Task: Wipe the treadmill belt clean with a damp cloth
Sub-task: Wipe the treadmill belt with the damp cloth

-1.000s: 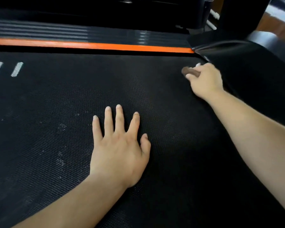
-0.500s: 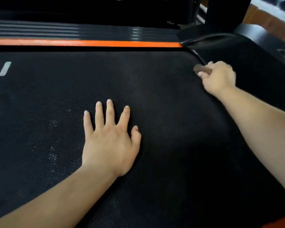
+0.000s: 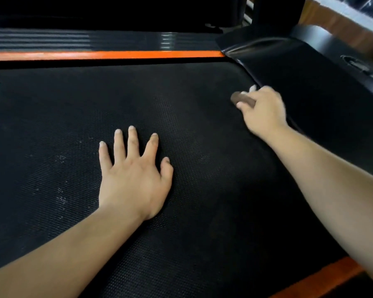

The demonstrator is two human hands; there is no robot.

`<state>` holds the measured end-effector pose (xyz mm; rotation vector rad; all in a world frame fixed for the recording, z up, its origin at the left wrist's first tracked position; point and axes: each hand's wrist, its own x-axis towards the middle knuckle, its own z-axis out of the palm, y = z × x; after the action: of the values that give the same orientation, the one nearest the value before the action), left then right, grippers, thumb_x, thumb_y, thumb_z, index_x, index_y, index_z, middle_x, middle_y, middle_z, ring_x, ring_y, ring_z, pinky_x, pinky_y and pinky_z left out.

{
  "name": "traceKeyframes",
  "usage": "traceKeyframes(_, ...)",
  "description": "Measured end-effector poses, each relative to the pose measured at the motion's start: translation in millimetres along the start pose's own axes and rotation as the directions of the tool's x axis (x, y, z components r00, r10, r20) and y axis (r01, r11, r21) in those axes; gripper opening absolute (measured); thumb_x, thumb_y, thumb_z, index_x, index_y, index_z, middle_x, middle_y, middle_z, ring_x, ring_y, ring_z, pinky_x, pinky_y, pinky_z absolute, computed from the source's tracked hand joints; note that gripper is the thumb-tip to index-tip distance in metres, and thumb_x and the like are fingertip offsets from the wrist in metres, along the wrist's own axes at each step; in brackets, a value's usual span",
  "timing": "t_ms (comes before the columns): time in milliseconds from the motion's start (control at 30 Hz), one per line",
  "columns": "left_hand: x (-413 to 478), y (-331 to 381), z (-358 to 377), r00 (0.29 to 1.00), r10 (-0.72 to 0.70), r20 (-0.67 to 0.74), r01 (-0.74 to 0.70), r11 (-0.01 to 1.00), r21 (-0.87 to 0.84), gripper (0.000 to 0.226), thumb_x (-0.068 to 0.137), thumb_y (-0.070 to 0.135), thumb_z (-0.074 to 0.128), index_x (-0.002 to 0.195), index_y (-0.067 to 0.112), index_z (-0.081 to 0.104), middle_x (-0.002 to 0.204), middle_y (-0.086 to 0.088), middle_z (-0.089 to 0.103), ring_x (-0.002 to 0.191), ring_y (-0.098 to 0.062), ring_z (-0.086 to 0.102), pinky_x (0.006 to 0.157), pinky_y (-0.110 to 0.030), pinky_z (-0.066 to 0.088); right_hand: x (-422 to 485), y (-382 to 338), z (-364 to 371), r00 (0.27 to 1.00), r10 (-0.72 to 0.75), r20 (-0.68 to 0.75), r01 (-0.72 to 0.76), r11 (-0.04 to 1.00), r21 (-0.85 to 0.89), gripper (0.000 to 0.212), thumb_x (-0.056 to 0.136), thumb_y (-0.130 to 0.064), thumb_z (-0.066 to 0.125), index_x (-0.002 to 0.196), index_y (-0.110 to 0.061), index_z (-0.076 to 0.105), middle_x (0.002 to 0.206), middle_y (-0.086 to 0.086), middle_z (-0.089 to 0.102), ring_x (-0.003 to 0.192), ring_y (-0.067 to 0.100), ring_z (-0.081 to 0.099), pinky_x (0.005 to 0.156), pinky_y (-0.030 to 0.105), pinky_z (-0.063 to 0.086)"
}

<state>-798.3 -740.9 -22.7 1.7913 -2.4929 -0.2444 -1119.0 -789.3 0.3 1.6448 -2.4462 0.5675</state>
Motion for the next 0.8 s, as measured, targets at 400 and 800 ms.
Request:
traceKeyframes(400,1.1,-0.7,2.4,1.0,0.003,-0.009,-0.003,1.0,0.014,0.07,0.1,0.06,0.011,0.164,0.032,0.01,0.173,-0.013,0.001,0.158,-0.035,-0.007,0.126,-0.058,-0.002,-53.9,-3.1,-14.9,0.992,-0.12,0.05,0.116,0.99,0.074,0.033,0.095,-0.039,0.064,0.126,-0.032,0.069,0.108,0.001,0.06,0.104,0.024,0.055,0.093,0.042,0.046)
traceKeyframes(800,1.7,-1.8,3.3,1.0,0.007,-0.027,-0.007,1.0,0.001,0.069,0.101,0.059,0.014,0.164,0.031,0.013,0.172,-0.014,0.003,0.158,-0.035,-0.007,0.125,-0.059,-0.003,-85.4,12.1,-30.7,0.988,-0.143,0.064,0.137,0.987,0.089,0.029,0.094,-0.039,0.065,0.122,-0.035,0.07,0.097,-0.008,0.056,0.097,0.02,0.055,0.089,0.036,0.044)
